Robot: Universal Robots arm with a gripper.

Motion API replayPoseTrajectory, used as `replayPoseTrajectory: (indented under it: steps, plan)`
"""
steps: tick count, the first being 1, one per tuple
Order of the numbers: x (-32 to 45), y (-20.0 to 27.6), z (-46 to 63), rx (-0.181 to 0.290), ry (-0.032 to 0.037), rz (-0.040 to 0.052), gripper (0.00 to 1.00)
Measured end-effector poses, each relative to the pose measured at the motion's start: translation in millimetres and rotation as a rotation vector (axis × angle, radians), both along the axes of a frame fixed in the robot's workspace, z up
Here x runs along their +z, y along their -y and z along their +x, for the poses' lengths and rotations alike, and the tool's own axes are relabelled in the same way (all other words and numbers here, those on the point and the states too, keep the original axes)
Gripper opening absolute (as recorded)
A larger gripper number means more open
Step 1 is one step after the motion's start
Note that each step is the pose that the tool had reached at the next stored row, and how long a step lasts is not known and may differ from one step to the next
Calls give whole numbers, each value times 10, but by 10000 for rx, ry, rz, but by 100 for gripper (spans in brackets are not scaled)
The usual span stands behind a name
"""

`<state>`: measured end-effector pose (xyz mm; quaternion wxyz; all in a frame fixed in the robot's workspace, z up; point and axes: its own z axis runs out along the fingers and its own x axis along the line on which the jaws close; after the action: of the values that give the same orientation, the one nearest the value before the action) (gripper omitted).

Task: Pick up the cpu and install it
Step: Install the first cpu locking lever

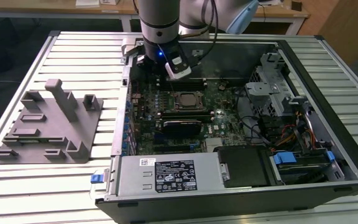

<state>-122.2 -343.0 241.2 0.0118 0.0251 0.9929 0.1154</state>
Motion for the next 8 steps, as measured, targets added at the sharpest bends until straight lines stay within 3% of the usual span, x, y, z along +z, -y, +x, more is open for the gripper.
replayPoseTrajectory:
  steps: [8]
  plan:
    - [0, 0, 98, -1, -1, 1, 11]
